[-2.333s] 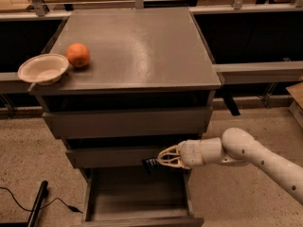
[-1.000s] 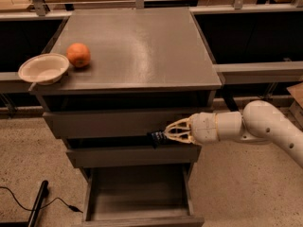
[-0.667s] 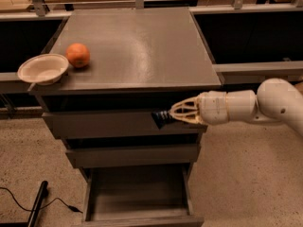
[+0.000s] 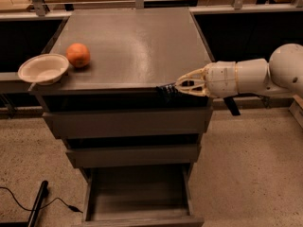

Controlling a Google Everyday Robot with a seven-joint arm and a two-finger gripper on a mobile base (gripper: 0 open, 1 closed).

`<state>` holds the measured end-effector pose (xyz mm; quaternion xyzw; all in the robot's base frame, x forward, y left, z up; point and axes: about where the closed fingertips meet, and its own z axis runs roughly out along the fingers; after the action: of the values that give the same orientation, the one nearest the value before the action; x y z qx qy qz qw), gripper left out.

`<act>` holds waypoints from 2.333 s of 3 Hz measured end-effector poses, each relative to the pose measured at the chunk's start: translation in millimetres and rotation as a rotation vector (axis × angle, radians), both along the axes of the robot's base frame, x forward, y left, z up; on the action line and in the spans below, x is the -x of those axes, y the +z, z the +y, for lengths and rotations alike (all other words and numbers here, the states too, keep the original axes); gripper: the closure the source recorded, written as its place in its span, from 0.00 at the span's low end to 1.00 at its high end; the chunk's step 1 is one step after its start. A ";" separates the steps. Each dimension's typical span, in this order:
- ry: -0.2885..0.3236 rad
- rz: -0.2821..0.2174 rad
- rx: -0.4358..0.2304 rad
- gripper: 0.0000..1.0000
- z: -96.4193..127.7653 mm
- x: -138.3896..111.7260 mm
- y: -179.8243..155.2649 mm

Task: Pick rxbar blueberry from bottom drawer and place on counter

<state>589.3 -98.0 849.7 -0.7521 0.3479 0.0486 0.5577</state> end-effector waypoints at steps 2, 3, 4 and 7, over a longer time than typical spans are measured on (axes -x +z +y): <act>-0.061 -0.043 -0.015 1.00 -9.9 -41.4 46.1; -0.126 -0.024 -0.052 0.97 -9.5 -77.3 56.0; -0.157 -0.005 -0.096 0.74 -7.7 -100.6 58.6; -0.143 -0.001 -0.098 0.04 1.4 -100.8 57.0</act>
Offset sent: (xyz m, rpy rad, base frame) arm 0.0770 -0.0242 0.0704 0.0482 -0.0354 -0.1406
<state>690.0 -96.6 906.7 -0.6973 0.3976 0.0253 0.5958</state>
